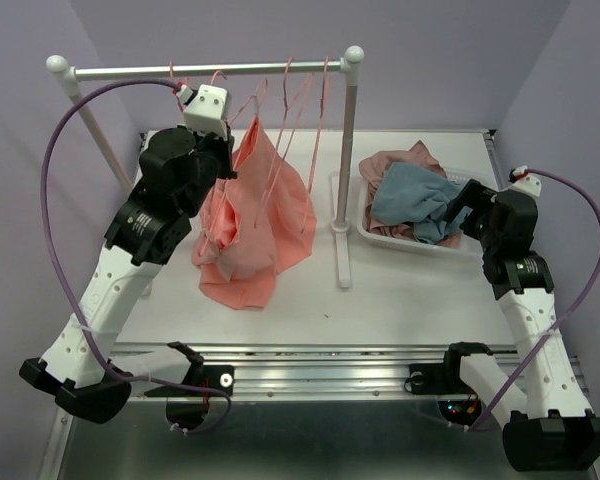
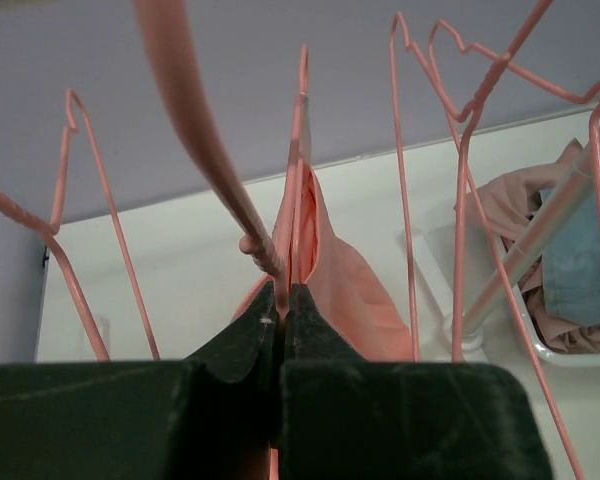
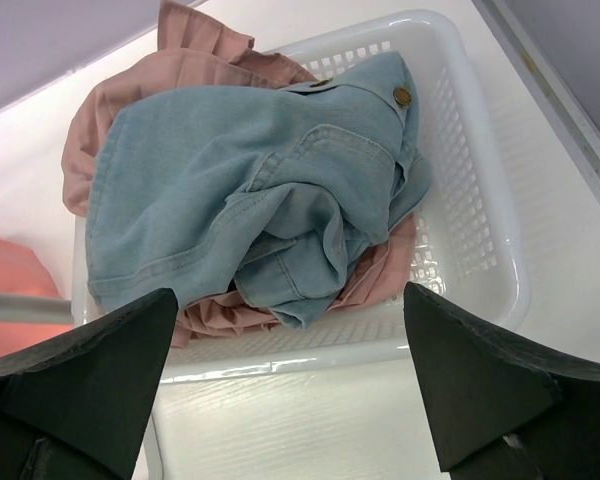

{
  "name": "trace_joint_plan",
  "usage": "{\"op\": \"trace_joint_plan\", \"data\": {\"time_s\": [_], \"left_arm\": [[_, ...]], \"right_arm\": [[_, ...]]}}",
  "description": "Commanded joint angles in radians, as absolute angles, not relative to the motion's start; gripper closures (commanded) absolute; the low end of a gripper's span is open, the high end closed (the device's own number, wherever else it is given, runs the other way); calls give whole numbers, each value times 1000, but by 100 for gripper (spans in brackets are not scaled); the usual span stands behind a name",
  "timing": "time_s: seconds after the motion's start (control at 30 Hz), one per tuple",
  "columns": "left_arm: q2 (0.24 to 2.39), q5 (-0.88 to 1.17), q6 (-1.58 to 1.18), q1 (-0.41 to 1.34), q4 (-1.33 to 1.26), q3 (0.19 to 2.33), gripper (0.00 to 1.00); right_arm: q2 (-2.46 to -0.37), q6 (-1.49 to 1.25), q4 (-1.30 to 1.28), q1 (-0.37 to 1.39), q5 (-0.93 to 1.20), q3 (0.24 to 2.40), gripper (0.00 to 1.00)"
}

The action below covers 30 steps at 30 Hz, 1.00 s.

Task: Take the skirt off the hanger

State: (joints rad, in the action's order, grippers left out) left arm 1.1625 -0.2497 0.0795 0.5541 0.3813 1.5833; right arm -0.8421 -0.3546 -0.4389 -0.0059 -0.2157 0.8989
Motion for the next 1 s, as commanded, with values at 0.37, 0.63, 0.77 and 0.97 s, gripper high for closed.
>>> {"op": "trace_joint_plan", "data": {"time_s": [0.37,0.63,0.77,0.97], "left_arm": [[869,-213,-248,566,270,1131,100],[747,-138,-414,623,278,917,100],[716,-136,-495,695,293,839,100],[664,-221,-635,871,232,704,100]], "right_arm": [[-783,-341,-434,-5,91,854,0],[-664,-491,-376,-5,531,694,0],[-623,-523,-281,-5,706,569,0],[-618,-520,-232,75,792,494,0]]}}
